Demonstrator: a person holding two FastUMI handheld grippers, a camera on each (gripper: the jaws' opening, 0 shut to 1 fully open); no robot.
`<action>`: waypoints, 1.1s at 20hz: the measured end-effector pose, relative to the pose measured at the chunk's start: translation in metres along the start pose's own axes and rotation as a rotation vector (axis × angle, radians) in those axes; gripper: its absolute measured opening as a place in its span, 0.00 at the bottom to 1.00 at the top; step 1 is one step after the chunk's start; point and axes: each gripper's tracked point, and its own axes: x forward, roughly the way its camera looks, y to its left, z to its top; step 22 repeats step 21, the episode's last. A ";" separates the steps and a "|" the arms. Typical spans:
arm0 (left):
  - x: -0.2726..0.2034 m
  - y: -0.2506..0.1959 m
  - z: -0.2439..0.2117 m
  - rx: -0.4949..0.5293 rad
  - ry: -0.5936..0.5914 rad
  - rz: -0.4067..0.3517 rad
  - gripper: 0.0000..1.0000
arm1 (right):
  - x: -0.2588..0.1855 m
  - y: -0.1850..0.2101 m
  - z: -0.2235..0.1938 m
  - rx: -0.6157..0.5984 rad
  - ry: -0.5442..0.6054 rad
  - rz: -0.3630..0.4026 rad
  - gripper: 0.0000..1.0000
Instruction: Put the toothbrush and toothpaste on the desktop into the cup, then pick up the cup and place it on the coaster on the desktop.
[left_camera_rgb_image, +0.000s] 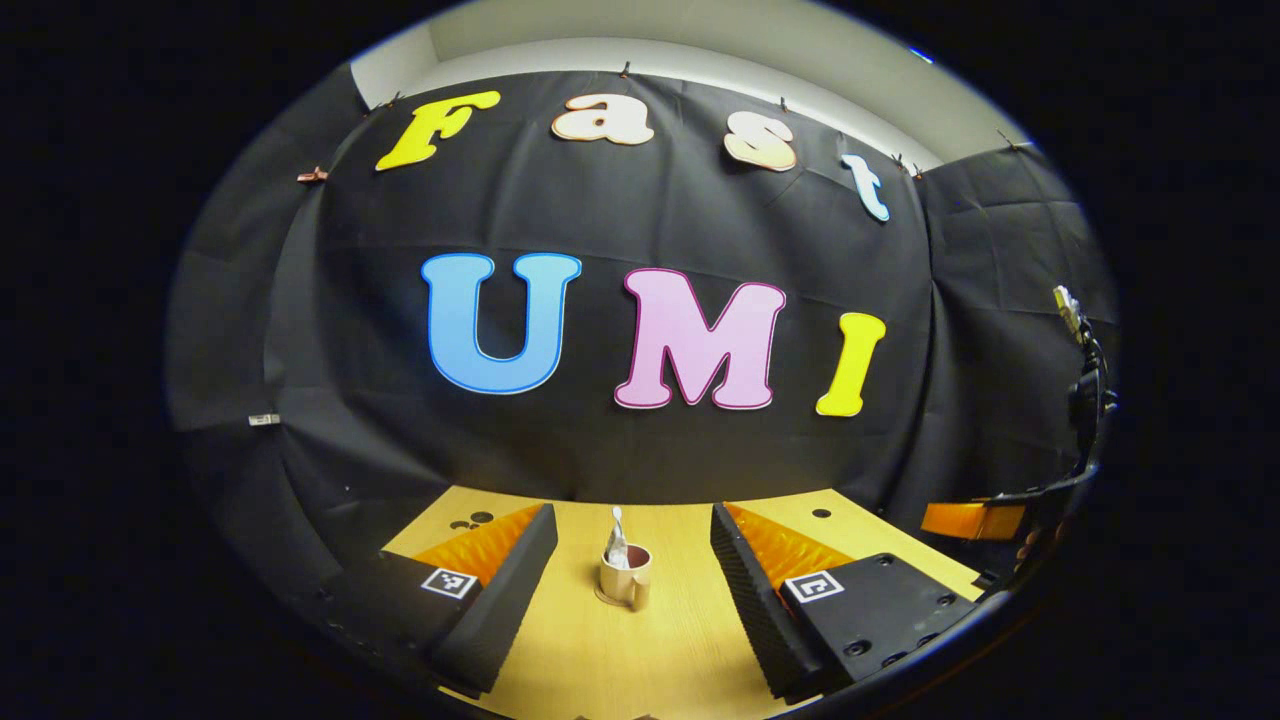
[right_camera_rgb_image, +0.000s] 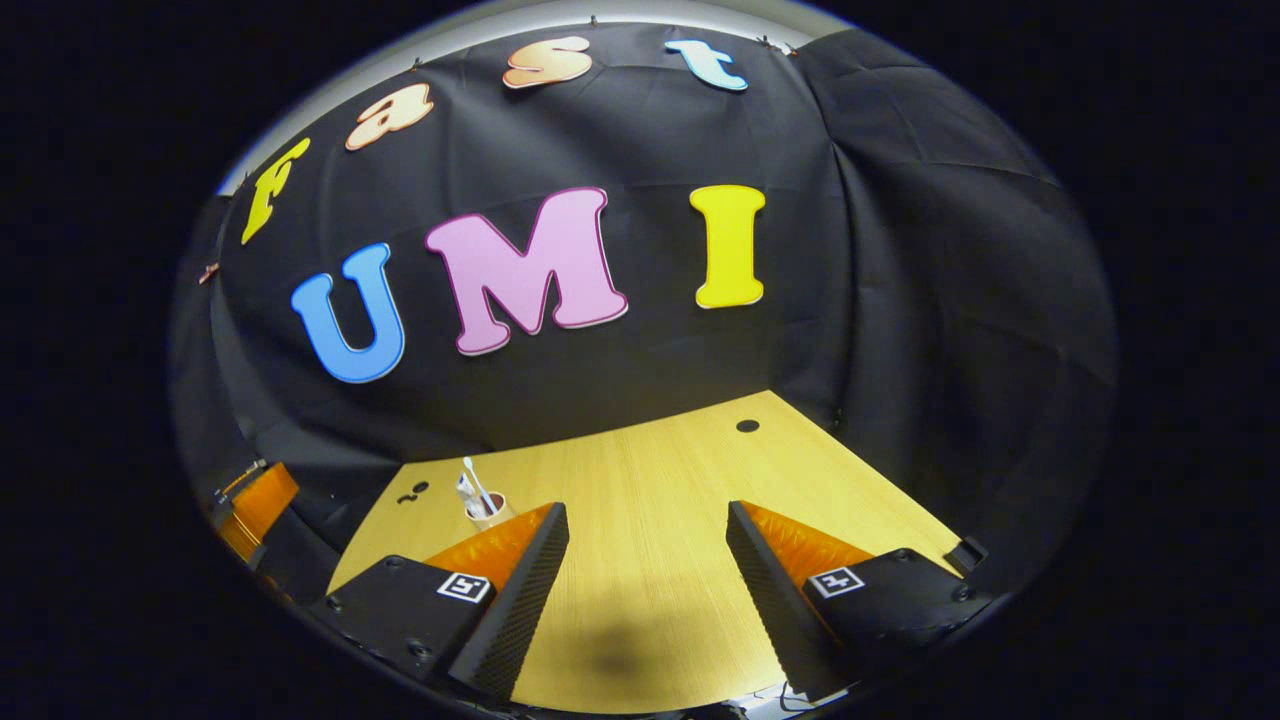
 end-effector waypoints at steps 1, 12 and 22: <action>-0.003 0.000 -0.003 -0.013 0.000 0.015 0.96 | -0.002 0.001 -0.001 -0.009 -0.003 0.011 0.98; 0.008 -0.017 -0.013 -0.032 0.019 0.022 0.96 | 0.026 0.038 0.012 -0.081 -0.050 0.153 0.98; 0.020 -0.022 -0.017 -0.038 0.045 0.064 0.96 | 0.067 0.043 0.019 -0.063 0.002 0.232 0.98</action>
